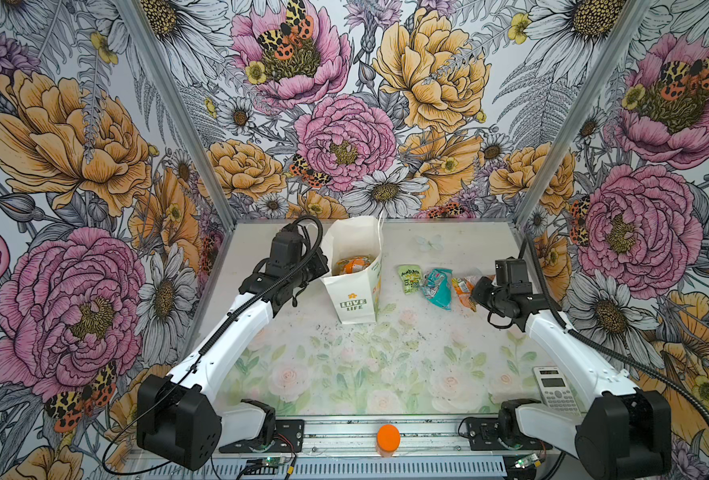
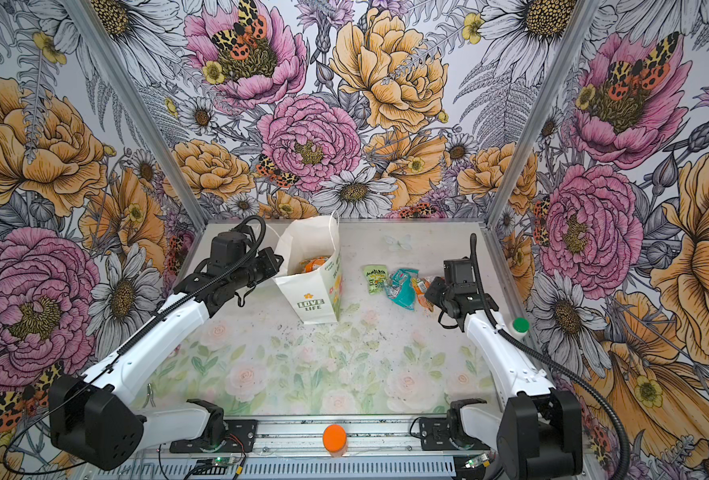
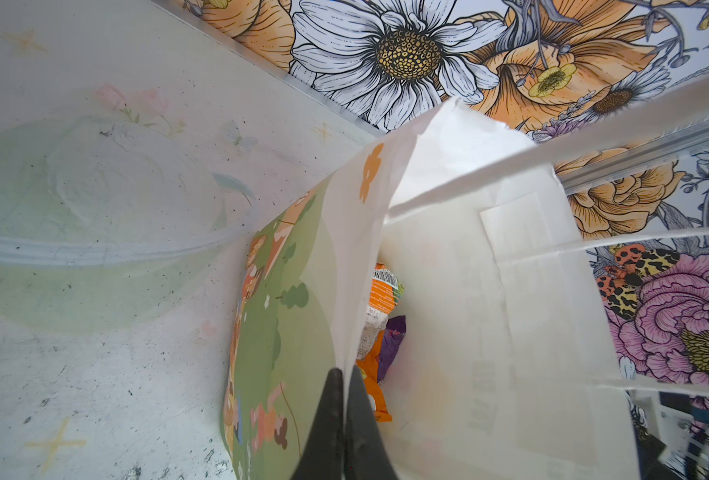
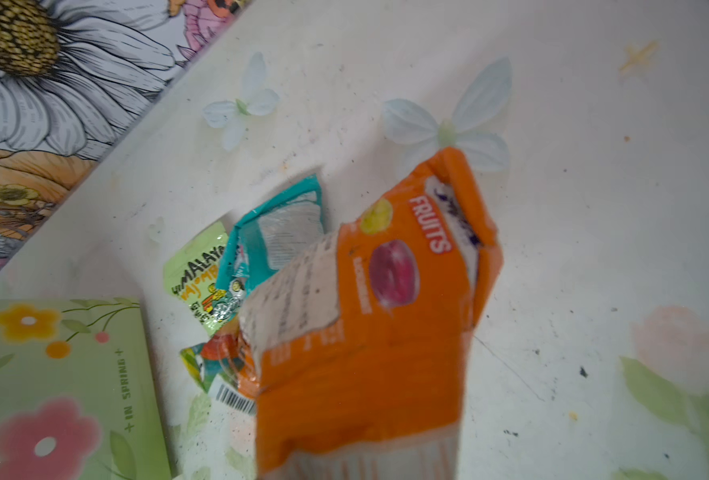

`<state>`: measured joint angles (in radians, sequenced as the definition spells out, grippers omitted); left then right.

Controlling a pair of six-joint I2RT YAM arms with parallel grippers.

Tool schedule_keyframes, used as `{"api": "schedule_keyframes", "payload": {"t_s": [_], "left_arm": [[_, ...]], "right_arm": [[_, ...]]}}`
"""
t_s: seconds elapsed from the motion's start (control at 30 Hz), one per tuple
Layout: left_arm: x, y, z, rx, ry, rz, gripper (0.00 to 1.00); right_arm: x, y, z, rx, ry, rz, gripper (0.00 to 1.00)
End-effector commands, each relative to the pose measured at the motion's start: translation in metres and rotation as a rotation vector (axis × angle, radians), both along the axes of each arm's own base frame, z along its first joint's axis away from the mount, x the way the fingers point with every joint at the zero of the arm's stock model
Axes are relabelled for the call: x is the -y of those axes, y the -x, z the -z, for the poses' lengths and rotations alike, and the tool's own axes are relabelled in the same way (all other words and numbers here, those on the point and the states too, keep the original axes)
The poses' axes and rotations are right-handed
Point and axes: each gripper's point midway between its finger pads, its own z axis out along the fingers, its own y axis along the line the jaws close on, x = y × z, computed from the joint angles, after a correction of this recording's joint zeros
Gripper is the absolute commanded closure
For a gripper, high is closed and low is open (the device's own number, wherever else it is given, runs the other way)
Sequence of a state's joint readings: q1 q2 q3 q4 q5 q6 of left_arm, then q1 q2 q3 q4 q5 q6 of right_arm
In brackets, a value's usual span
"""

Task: Place the snacks into the paper bag
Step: 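Carry the orange packet with the right gripper up over the bag mouth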

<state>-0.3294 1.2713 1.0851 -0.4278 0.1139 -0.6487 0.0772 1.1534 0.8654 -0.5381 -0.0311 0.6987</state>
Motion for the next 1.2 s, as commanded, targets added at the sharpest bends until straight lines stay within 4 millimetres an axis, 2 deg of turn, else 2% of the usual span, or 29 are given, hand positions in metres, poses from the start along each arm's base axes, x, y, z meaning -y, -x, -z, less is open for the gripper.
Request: {"api": "schedule_keyframes", "payload": {"t_s": [0.0, 0.27, 0.43, 0.6, 0.87, 1.03, 1.17], "left_arm": [[-0.003, 0.004, -0.004, 0.001, 0.008, 0.001, 1.0], [-0.003, 0.003, -0.007, 0.007, 0.012, 0.0, 1.0], [-0.002, 0.002, -0.006, 0.003, 0.011, -0.001, 1.0], [-0.001, 0.002, -0.006, 0.002, 0.01, 0.0, 1.0], [0.0, 0.002, -0.006, 0.003, 0.01, 0.0, 1.0], [0.0, 0.003, -0.005, 0.001, 0.009, 0.001, 1.0], [0.001, 0.003, -0.005, 0.001, 0.01, 0.003, 1.0]], "right_arm": [[-0.01, -0.014, -0.083, 0.242, 0.017, -0.096, 1.0], [-0.039, -0.007, -0.189, 0.499, 0.018, -0.247, 1.0], [-0.069, 0.0, -0.253, 0.642, 0.033, -0.357, 1.0], [-0.096, 0.003, -0.297, 0.728, 0.015, -0.427, 1.0], [-0.143, 0.001, -0.33, 0.779, 0.046, -0.534, 1.0], [-0.18, 0.0, -0.338, 0.793, 0.092, -0.623, 1.0], [-0.209, -0.004, -0.337, 0.791, 0.138, -0.688, 1.0]]}}
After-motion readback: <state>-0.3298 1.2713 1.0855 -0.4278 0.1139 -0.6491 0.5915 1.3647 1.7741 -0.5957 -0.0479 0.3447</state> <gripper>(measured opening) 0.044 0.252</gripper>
